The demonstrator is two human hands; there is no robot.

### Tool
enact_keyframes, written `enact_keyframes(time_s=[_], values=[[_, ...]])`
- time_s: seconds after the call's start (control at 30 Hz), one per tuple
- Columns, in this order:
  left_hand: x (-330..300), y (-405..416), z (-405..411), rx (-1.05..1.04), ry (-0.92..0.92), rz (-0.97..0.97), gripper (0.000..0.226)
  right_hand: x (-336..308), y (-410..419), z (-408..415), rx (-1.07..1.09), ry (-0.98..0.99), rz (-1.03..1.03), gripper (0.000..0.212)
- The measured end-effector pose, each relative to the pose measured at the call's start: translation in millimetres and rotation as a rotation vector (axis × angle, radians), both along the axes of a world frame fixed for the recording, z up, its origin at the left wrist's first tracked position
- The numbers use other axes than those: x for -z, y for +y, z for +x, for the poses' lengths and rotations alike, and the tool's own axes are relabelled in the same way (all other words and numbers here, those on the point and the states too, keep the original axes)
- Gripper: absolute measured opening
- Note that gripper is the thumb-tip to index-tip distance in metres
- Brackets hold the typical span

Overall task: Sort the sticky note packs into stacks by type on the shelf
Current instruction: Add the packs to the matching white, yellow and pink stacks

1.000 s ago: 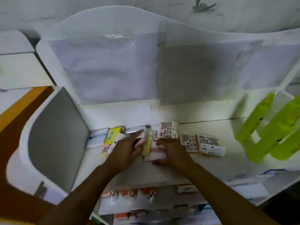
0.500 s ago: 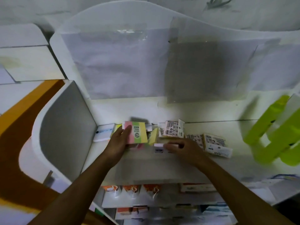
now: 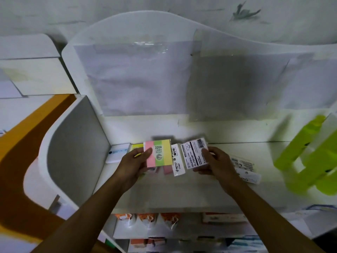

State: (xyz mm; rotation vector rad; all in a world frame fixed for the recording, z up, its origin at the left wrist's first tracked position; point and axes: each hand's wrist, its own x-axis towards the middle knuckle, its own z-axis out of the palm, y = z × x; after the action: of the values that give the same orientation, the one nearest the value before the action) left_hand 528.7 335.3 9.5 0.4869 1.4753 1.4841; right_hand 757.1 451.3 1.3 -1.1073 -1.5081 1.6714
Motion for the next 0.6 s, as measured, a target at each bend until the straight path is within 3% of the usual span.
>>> enact_keyframes(time_s=[0.23, 0.47, 0.6], values=[[-10.4, -21.1, 10.8, -0.04, -0.034, 0.053, 0.025, 3.3, -11.1, -12.4, -0.056, 0.21, -0.148, 0.027], [-41.6, -63.2, 18.3, -0.145, 0.171, 0.108, 0.036, -6.6, -47.3, -37.5, -0.213, 0.317, -0.184, 0.031], [-72.8, -98.8, 13.5, -0.143, 0.372, 0.191, 0.021, -35.7, -73.9, -56.2, -0.236, 0.486, -0.185, 0.035]])
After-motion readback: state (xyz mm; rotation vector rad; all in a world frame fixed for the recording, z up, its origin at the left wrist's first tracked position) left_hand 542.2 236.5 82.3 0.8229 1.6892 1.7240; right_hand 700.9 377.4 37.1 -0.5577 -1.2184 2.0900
